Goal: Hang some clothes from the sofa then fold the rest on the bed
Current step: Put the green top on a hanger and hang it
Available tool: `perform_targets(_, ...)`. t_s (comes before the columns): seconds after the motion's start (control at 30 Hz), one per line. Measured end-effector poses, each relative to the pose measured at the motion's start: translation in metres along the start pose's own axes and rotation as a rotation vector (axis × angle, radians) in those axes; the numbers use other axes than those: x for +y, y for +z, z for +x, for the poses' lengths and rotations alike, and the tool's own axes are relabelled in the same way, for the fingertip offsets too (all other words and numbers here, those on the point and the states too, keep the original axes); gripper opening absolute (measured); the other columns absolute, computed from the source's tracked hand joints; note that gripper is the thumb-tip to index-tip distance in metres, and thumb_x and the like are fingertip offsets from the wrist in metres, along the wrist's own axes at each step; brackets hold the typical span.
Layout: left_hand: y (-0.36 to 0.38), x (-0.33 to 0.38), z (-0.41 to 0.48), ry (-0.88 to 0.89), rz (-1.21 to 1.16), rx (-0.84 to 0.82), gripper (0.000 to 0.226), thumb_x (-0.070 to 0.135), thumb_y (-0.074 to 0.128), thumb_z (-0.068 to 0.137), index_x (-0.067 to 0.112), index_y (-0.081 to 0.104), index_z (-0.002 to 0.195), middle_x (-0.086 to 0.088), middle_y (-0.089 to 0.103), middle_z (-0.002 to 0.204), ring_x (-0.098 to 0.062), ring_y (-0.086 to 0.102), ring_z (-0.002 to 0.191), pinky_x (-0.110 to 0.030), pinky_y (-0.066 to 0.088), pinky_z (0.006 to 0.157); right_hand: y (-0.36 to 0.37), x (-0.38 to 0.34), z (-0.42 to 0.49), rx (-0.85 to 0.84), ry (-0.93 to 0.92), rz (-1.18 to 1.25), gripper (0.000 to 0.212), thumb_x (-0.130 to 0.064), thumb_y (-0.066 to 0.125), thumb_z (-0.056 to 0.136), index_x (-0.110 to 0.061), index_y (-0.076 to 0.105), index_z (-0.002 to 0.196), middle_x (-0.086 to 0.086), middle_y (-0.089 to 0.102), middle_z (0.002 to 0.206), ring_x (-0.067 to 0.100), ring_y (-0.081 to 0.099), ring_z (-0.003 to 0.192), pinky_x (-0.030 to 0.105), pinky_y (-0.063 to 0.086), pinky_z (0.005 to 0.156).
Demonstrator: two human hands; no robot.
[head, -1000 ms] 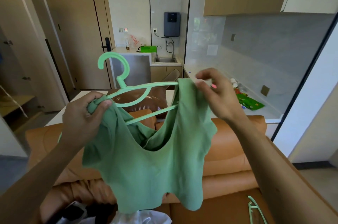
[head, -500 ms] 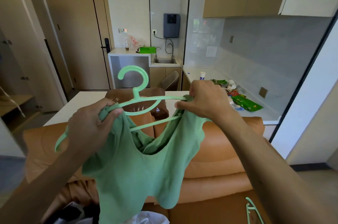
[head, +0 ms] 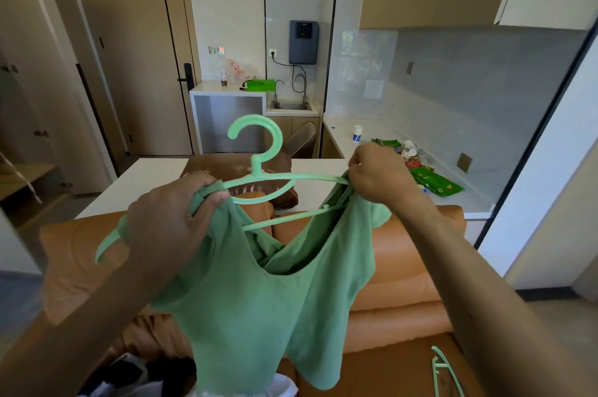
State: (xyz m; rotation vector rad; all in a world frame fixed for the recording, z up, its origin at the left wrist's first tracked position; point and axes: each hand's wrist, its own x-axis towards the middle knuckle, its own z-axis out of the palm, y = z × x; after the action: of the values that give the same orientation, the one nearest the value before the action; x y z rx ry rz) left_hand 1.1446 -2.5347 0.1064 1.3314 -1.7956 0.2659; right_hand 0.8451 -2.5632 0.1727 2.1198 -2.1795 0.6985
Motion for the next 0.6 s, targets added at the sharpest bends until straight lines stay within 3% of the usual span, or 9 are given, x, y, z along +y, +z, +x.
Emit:
perform_targets(0.1, -0.003, 0.010, 0.000, 0.054, 0.007, 0.034, 0.039, 0.049, 0.050, 0.096, 0.018, 0.072, 0.106, -0.002, 0.075, 0.093, -0.012, 0.055, 0.074, -0.029, 0.042, 0.065, 0.013, 0.000, 0.003, 0.074, 0.046, -0.032, 0.015, -0.013, 0.054, 0.093, -0.012, 0.054, 0.079, 0.012, 0.062, 0.085, 0.033, 0.061, 0.080, 0.042, 0.052, 0.068)
perform_targets(0.2, -0.005, 0.021, -0.002, 0.105, 0.034, 0.060, 0.032, 0.040, 0.056, 0.094, 0.014, 0.073, 0.102, -0.005, 0.076, 0.091, -0.021, 0.064, 0.073, -0.029, 0.040, 0.066, 0.014, -0.001, 0.003, 0.138, 0.050, -0.003, 0.003, -0.007, 0.060, 0.090, -0.009, 0.058, 0.090, 0.012, 0.062, 0.088, 0.033, 0.060, 0.083, 0.040, 0.048, 0.066)
perform_targets(0.23, -0.005, 0.022, -0.003, 0.122, 0.050, 0.068, 0.030, 0.039, 0.057, 0.094, 0.014, 0.073, 0.100, -0.005, 0.076, 0.089, -0.023, 0.066, 0.073, -0.028, 0.039, 0.066, 0.012, -0.002, 0.002, 0.177, 0.037, -0.009, 0.008, -0.002, 0.059, 0.088, -0.008, 0.056, 0.093, 0.013, 0.061, 0.088, 0.034, 0.059, 0.083, 0.042, 0.049, 0.066)
perform_targets(0.33, -0.004, 0.028, -0.003, 0.148, 0.078, 0.088, 0.027, 0.035, 0.060, 0.093, 0.012, 0.073, 0.098, -0.006, 0.076, 0.086, -0.025, 0.067, 0.070, -0.024, 0.036, 0.061, 0.005, -0.008, -0.003, 0.358, -0.057, -0.051, 0.020, 0.006, 0.052, 0.081, -0.011, 0.049, 0.090, 0.014, 0.057, 0.079, 0.039, 0.054, 0.074, 0.038, 0.038, 0.058)
perform_targets(0.4, -0.001, 0.033, -0.002, 0.131, 0.058, 0.094, 0.027, 0.035, 0.059, 0.094, 0.012, 0.073, 0.098, -0.006, 0.076, 0.086, -0.024, 0.067, 0.069, -0.021, 0.033, 0.059, 0.003, -0.019, -0.012, 0.429, -0.167, 0.050, 0.023, 0.003, 0.054, 0.079, -0.018, 0.043, 0.080, 0.005, 0.052, 0.067, 0.034, 0.051, 0.066, 0.035, 0.032, 0.053)
perform_targets(0.47, 0.001, 0.037, -0.003, 0.101, 0.023, 0.087, 0.028, 0.036, 0.058, 0.095, 0.012, 0.073, 0.100, -0.005, 0.075, 0.087, -0.018, 0.061, 0.069, -0.024, 0.035, 0.062, 0.001, -0.030, -0.018, 0.315, -0.243, 0.235, 0.021, -0.005, 0.061, 0.080, -0.019, 0.047, 0.073, -0.006, 0.049, 0.062, 0.026, 0.051, 0.064, 0.035, 0.040, 0.053)
perform_targets(0.53, 0.003, 0.035, -0.003, 0.085, -0.016, 0.076, 0.029, 0.037, 0.057, 0.095, 0.013, 0.072, 0.100, -0.004, 0.075, 0.087, -0.011, 0.053, 0.071, -0.025, 0.036, 0.063, -0.006, -0.031, -0.021, 0.092, -0.245, 0.380, 0.011, -0.015, 0.068, 0.081, -0.017, 0.058, 0.077, -0.006, 0.057, 0.067, 0.017, 0.054, 0.065, 0.036, 0.047, 0.062)
perform_targets(0.6, 0.004, 0.030, -0.002, 0.083, -0.056, 0.055, 0.028, 0.039, 0.057, 0.095, 0.016, 0.072, 0.099, -0.001, 0.074, 0.086, -0.009, 0.053, 0.072, -0.025, 0.037, 0.059, -0.014, -0.019, -0.019, 0.041, -0.268, 0.463, 0.009, -0.020, 0.072, 0.080, -0.020, 0.064, 0.085, -0.004, 0.064, 0.078, 0.011, 0.055, 0.070, 0.031, 0.048, 0.068)
